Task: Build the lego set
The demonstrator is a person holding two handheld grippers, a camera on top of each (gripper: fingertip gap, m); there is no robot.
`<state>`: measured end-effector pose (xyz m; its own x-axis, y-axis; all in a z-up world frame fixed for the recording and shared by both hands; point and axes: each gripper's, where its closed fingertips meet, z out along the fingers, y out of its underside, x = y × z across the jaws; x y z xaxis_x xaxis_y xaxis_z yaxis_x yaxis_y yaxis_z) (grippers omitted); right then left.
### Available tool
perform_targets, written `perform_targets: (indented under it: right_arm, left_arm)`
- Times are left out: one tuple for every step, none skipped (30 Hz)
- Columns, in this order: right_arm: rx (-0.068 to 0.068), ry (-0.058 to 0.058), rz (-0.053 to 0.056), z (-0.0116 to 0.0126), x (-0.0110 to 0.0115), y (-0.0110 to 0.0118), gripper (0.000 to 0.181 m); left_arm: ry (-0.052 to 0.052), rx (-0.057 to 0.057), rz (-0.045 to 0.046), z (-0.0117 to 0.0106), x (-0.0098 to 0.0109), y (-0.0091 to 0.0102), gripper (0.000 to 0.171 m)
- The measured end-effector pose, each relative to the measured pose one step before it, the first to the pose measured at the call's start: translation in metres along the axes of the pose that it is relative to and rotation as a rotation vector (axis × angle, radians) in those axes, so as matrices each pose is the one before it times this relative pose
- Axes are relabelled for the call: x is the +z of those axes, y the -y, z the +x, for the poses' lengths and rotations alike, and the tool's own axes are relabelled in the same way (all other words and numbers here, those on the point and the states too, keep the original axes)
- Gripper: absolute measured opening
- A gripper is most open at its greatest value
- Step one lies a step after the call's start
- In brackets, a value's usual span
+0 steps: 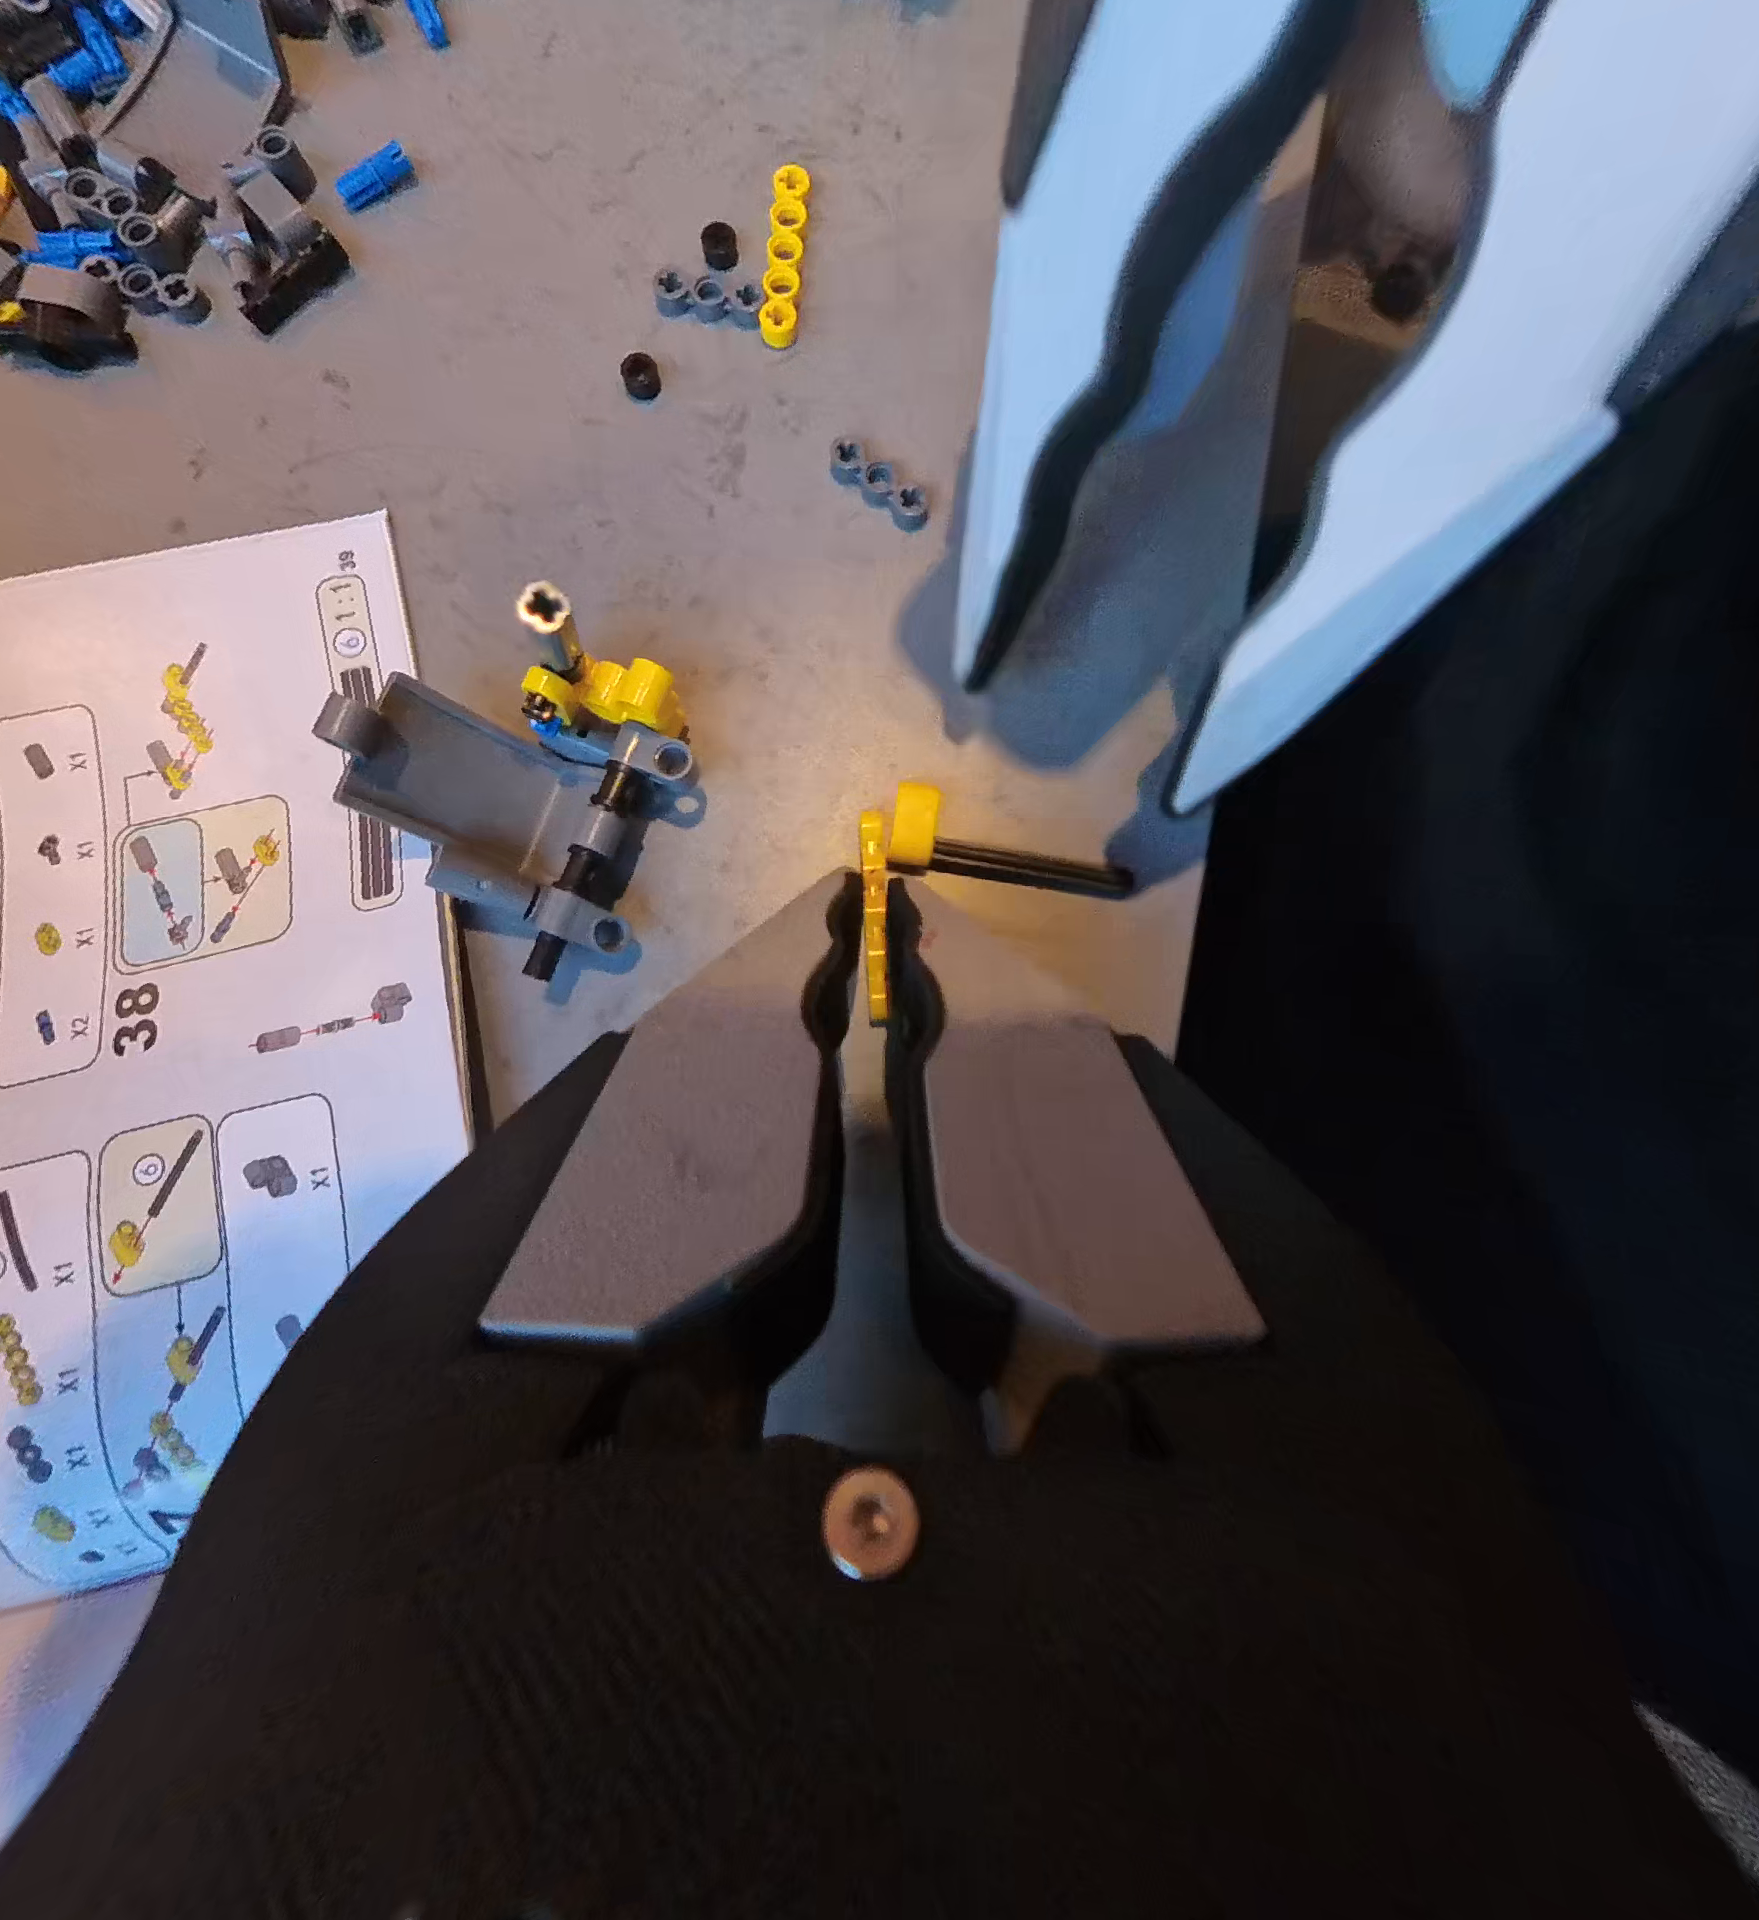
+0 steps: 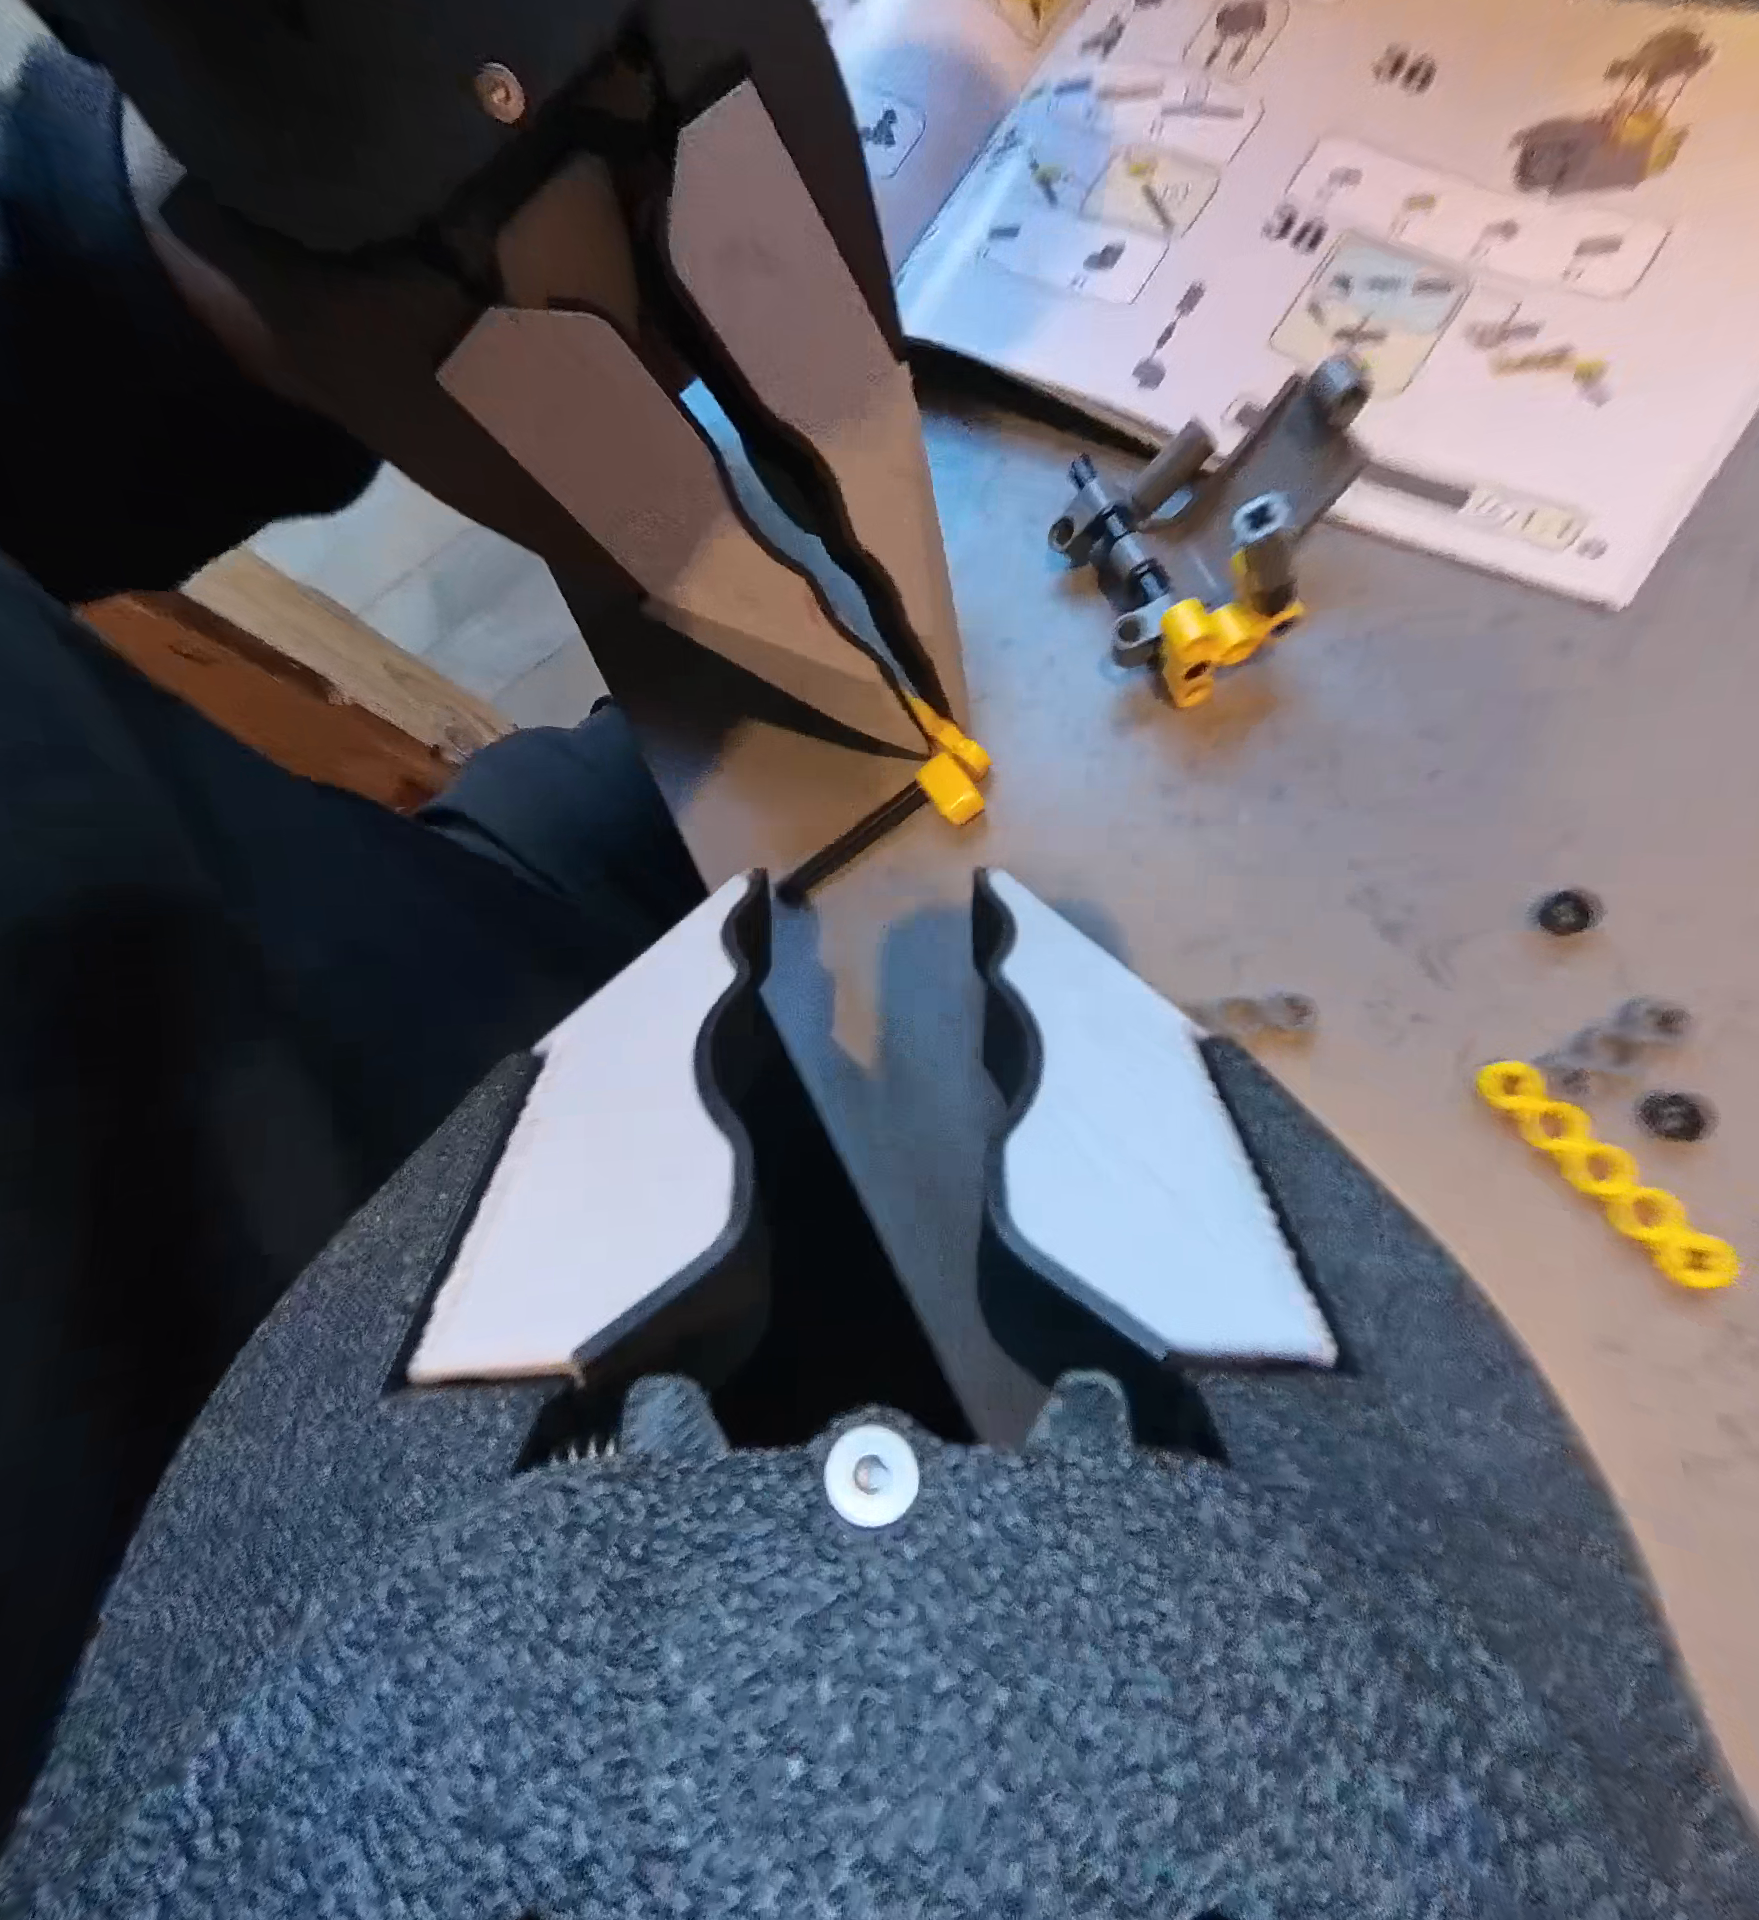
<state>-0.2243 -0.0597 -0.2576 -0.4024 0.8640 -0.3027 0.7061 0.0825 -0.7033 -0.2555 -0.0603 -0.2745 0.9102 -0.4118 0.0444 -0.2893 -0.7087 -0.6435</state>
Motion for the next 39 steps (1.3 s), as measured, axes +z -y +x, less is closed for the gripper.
perform_targets:
  right_arm:
    - [-0.047, -0.0079, 0.0057, 0.00565, -0.00304, 0.00201, 0.041]
    - [-0.045, 0.0037, 0.0084, 0.00331, -0.00057, 0.00268, 0.045]
    - [-0.0408, 0.0138, 0.0041, 0.00025, 0.00194, 0.00262, 0.054]
    - [-0.0543, 0.017, -0.0021, -0.00201, 0.00332, 0.00206, 0.06]
    - [-0.0796, 0.007, -0.008, -0.00188, 0.00375, 0.00079, 0.062]
    - [-0.0805, -0.0087, -0.0077, -0.00068, 0.00403, 0.00071, 0.063]
    - [-0.0726, -0.0002, -0.0106, -0.00237, 0.0035, -0.00028, 0.063]
    - [-0.0575, -0.0018, -0.018, -0.00155, 0.00272, -0.00202, 0.066]
    - [-0.0278, -0.0086, -0.0135, 0.00061, 0.00259, -0.00189, 0.068]
    - [-0.0077, 0.013, -0.0148, -0.00189, 0.00164, -0.00199, 0.067]
    - [-0.0128, 0.0186, -0.0075, -0.00265, 0.00005, -0.00137, 0.067]
    - [-0.023, 0.007, 0.0014, -0.00136, -0.00117, -0.00042, 0.067]
    - [-0.027, 0.0117, 0.0006, -0.00232, -0.00119, -0.00026, 0.067]
    - [-0.0261, 0.009, -0.0036, -0.00184, -0.0008, -0.00046, 0.067]
    - [-0.0182, -0.0094, -0.0035, 0.00161, 0.00016, -0.00035, 0.067]
    - [-0.0053, -0.0059, -0.0051, 0.00197, 0.0008, -0.0004, 0.067]
    - [0.0021, 0.0091, 0.0003, 0.0004, 0.00066, 0.00022, 0.068]
    - [0.001, 0.0044, 0.0042, 0.00125, 0.00054, 0.00022, 0.069]
    - [0.0023, 0.0145, 0.0037, -0.00001, 0.00051, -0.00013, 0.068]
    - [0.0028, 0.0169, 0.003, -0.00042, 0.00064, -0.00014, 0.068]
    - [0.0009, 0.0137, 0.001, -0.00011, 0.00036, 0.00007, 0.066]
    - [-0.0029, 0.0071, 0.0008, 0.00055, 0.00039, 0.00029, 0.063]
    - [-0.0068, 0.0006, 0.0013, 0.00097, 0.00035, 0.00052, 0.062]
    - [-0.0053, 0.0048, 0.0001, 0.00013, 0.00051, 0.00032, 0.061]
    - [-0.0014, 0.0102, -0.0003, -0.00085, 0.00039, 0.00002, 0.058]
    - [0.0013, 0.0068, 0.0003, -0.00045, 0.00032, 0.0, 0.057]
    - [0.0031, 0.0049, -0.0001, -0.00012, 0.00022, -0.00014, 0.057]
    - [0.0039, 0.0043, 0.0001, -0.00002, 0.00003, -0.00003, 0.056]
    - [0.0044, 0.0028, 0.0004, 0.00023, 0.00024, -0.00009, 0.056]
    - [0.0059, 0.0036, -0.0007, -0.00004, 0.00021, -0.00019, 0.056]
    - [0.0017, 0.0027, -0.0006, -0.00012, 0.00014, -0.00006, 0.056]
    - [-0.0022, 0.0024, 0.0002, -0.00047, 0.00004, 0.00006, 0.055]
    - [-0.0025, 0.0027, -0.0001, -0.00052, 0.00025, 0.00011, 0.055]
    - [-0.0021, 0.0035, -0.0001, -0.00059, 0.00012, 0.00013, 0.054]
    - [-0.0017, 0.0052, -0.0001, -0.00073, 0.00018, 0.00003, 0.052]
    - [-0.0005, 0.0053, -0.0004, -0.00054, 0.00012, -0.00006, 0.051]
    - [0.002, 0.0043, -0.0006, -0.00013, 0.00009, 0.00002, 0.051]
    - [0.0033, 0.0048, -0.0002, 0.00003, 0.00009, -0.00011, 0.051]
    - [0.0023, 0.0043, 0.0001, -0.00005, 0.00015, -0.00015, 0.052]
  left_arm:
    - [-0.0085, -0.0108, 0.00468, -0.00007, -0.00018, -0.0001, 0.003]
    - [-0.0115, -0.0016, 0.00385, 0.00024, 0.0, -0.0001, 0.003]
    - [-0.0105, 0.0039, 0.00048, -0.00011, 0.00001, 0.00002, 0.003]
    - [-0.0105, 0.0069, -0.00809, 0.00013, 0.00004, -0.00016, 0.003]
    - [-0.0058, 0.0179, -0.01321, 0.00013, 0.00005, -0.00028, 0.003]
    - [-0.0019, 0.025, -0.01342, 0.00024, 0.00011, -0.00028, 0.003]
    - [-0.0001, 0.0241, -0.011, 0.00006, 0.00023, -0.00026, 0.003]
    - [-0.0054, 0.0081, -0.00804, 0.00013, 0.0001, 0.00005, 0.003]
    - [-0.01, 0.002, -0.00752, 0.00025, -0.00002, 0.00001, 0.003]
    - [-0.0077, 0.0085, -0.00767, 0.00029, -0.00007, -0.00027, 0.003]
    - [-0.0027, 0.0113, -0.00974, 0.00013, -0.00008, -0.00025, 0.003]
    - [0.0012, 0.0146, -0.00945, 0.00028, -0.00012, -0.00017, 0.003]
    - [0.0031, 0.011, -0.00548, 0.00009, 0.00011, 0.00003, 0.003]
    - [-0.0023, 0.005, 0.00091, 0.00081, 0.00018, 0.00026, 0.003]
    - [-0.0026, -0.0013, 0.00639, 0.00072, 0.00029, 0.00049, 0.003]
    - [-0.0047, -0.0073, 0.00855, 0.00056, 0.00031, 0.0005, 0.003]
    - [-0.0042, -0.0077, 0.00937, 0.00015, 0.00021, 0.00028, 0.003]
    - [-0.0039, -0.0076, 0.00806, 0.00001, -0.00001, 0.00013, 0.003]
    - [-0.0026, -0.0076, 0.00638, 0.0, -0.00006, -0.00001, 0.003]
    - [0.0009, -0.0022, 0.00433, 0.0, -0.00006, -0.00002, 0.003]
    - [0.0024, 0.0026, 0.00165, 0.00001, -0.00003, 0.0, 0.003]
    - [0.0002, 0.0015, -0.00015, 0.00009, 0.00001, -0.00001, 0.003]
    - [-0.0025, -0.001, -0.00186, 0.00005, 0.0, -0.00006, 0.003]
    - [-0.0029, -0.0005, -0.00097, 0.00003, -0.00003, -0.00005, 0.003]
    - [-0.0034, -0.0037, 0.00113, 0.00003, -0.00008, 0.00003, 0.003]
    - [-0.004, -0.0062, 0.00228, 0.00003, -0.00003, 0.00002, 0.003]
    - [-0.002, -0.001, 0.00143, 0.00009, -0.00024, -0.0002, 0.003]
    - [0.0012, 0.0035, -0.0004, 0.00007, -0.00025, -0.00039, 0.003]
    - [0.0019, 0.0035, -0.00224, 0.00001, -0.00037, -0.00048, 0.003]
    - [0.0027, 0.0031, -0.00317, 0.00005, -0.00039, -0.0004, 0.003]
    - [0.0026, 0.0022, -0.00329, 0.00019, -0.00015, -0.00027, 0.003]
    - [0.0038, 0.0028, -0.00204, 0.00017, -0.00013, -0.00019, 0.003]
    - [0.0053, 0.0024, 0.00041, -0.00009, 0.0, 0.00012, 0.003]
    - [0.0039, -0.0007, 0.00144, -0.00003, 0.00009, -0.00002, 0.003]
    - [0.0032, -0.003, 0.00391, 0.00003, 0.00002, 0.0002, 0.003]
    - [0.0017, -0.0048, 0.006, 0.0001, 0.00014, 0.00032, 0.003]
    - [0.001, -0.004, 0.00384, 0.00009, 0.00004, 0.00009, 0.003]
    - [-0.0003, -0.0036, 0.00005, 0.00013, -0.00007, -0.00007, 0.003]
    - [0.0002, -0.0028, -0.00055, -0.00001, -0.00005, 0.00009, 0.003]
